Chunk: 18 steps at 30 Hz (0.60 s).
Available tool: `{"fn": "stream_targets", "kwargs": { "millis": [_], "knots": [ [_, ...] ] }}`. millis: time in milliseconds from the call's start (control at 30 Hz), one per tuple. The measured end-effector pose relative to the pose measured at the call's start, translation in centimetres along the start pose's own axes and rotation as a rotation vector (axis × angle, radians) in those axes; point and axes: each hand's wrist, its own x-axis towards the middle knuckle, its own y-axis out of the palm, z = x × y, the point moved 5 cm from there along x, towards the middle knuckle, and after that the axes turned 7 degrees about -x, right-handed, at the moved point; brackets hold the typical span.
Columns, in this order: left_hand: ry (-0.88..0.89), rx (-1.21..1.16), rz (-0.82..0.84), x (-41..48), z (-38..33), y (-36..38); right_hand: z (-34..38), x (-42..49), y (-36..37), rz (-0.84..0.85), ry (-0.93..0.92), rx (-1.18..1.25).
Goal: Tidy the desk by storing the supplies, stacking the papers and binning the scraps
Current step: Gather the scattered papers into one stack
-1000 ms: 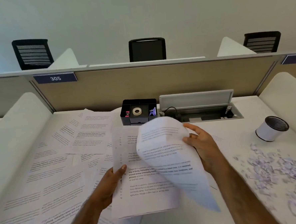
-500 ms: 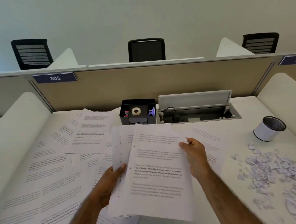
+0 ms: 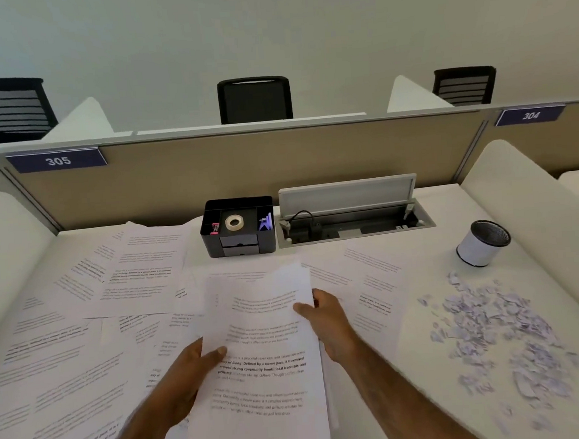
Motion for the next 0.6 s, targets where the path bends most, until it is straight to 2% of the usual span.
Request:
{"fn": "stream_targets", "kwargs": {
  "millis": [33,133,200,333,600],
  "knots": [
    [-0.004,0.011,-0.014,-0.1,0.1,-0.1,0.1,0.5,-0.8,-0.056,-0.020,-0.071],
    [-0.019,-0.012,-0.036,-0.3,0.0,-0.7,-0.3,2.6,-5.5,-0.376,-0.064,-0.419],
    [-0.050,-0.033,-0.047,-0.5,0.3,-1.4,-0.8,4.2,-8.3,-0.470,-0.072,-0.714],
    [-0.074,-0.085,-0.075,-1.2,0.5,-2.3,-1.6,8.2,-10.8,-0.372,0.016,-1.099],
    [-0.066,-0.077,-0.125,-1.5,0.6,-3.1,-2.9,11.6,-10.2,-0.248,0.092,-1.270]
  ]
}}
